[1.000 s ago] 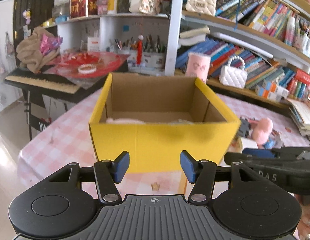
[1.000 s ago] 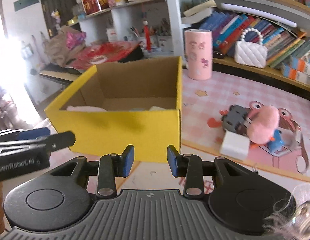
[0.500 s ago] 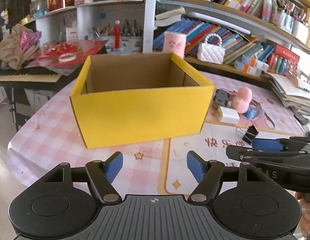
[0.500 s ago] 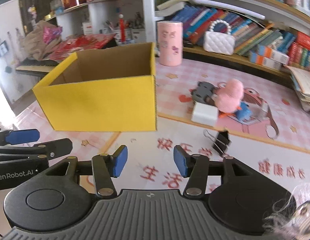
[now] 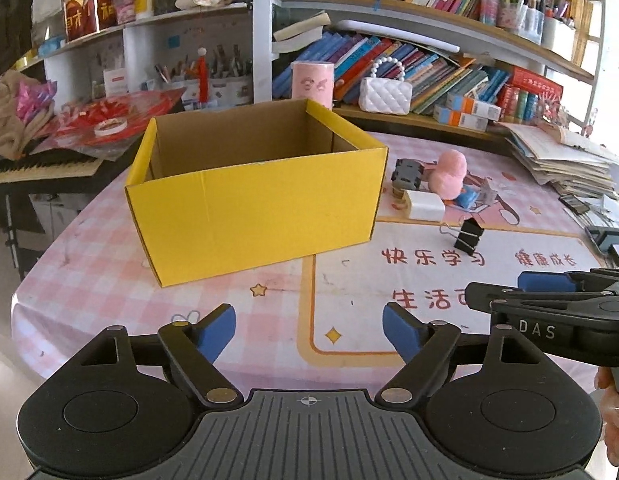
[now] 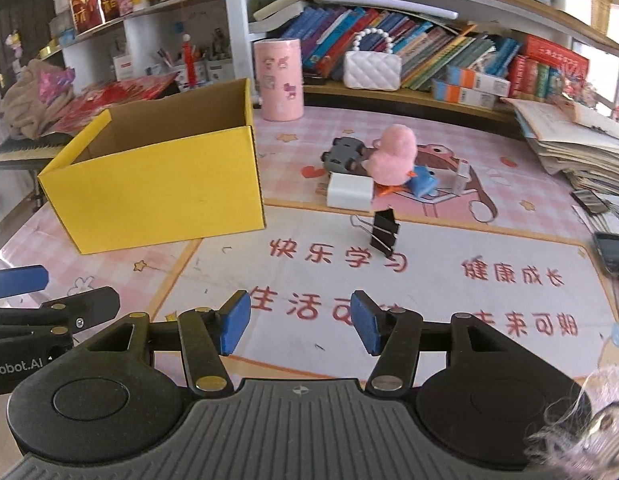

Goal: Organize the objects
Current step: 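Withdraw both tools from the box toward the remaining toys, then grasp the black binder clip with the left tool while the right tool approaches the medicine box, then lift the binder clip with the left tool while the right tool grasps the white medicine box, then carry the binder clip and medicine box over the yellow box with both tools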

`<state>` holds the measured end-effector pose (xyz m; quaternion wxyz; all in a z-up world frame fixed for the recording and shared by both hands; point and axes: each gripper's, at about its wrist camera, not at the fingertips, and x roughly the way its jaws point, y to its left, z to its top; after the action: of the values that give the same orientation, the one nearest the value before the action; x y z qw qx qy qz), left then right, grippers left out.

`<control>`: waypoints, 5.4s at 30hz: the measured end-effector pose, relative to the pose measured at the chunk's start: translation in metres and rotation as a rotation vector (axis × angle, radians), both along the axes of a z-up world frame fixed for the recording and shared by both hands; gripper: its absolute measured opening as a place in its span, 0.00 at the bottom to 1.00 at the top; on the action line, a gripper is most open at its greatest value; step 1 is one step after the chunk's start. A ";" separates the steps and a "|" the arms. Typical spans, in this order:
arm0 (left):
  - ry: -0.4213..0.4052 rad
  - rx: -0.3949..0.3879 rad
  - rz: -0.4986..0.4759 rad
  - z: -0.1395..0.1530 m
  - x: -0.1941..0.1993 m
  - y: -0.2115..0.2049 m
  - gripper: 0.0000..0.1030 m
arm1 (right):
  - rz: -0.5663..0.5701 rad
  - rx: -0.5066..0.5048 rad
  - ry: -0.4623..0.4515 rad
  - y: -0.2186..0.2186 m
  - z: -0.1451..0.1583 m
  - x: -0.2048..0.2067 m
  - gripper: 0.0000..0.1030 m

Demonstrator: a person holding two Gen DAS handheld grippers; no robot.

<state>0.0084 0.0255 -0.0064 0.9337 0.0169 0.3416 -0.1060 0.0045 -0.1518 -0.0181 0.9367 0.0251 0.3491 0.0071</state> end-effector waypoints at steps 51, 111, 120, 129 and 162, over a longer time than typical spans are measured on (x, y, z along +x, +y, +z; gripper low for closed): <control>0.105 0.059 -0.167 -0.031 0.106 -0.196 0.72 | -0.112 0.029 -0.009 -0.185 -0.013 0.092 0.59; 0.004 0.004 -0.072 -0.006 0.104 -0.163 0.25 | -0.133 0.089 -0.035 -0.208 -0.036 0.172 0.13; -0.016 -0.040 -0.081 -0.001 0.085 -0.138 0.25 | -0.062 0.110 -0.035 -0.161 -0.014 0.115 0.13; -0.019 -0.071 -0.039 0.002 0.058 -0.094 0.25 | 0.045 0.055 -0.014 -0.104 -0.012 0.077 0.13; -0.196 -0.073 0.160 0.049 0.043 0.023 0.25 | 0.363 0.033 -0.223 0.041 0.035 0.062 0.13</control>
<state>0.0514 0.0488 0.0430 0.9681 -0.0339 0.2448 -0.0416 0.0664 -0.1112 0.0166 0.9524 -0.0236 0.2418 0.1841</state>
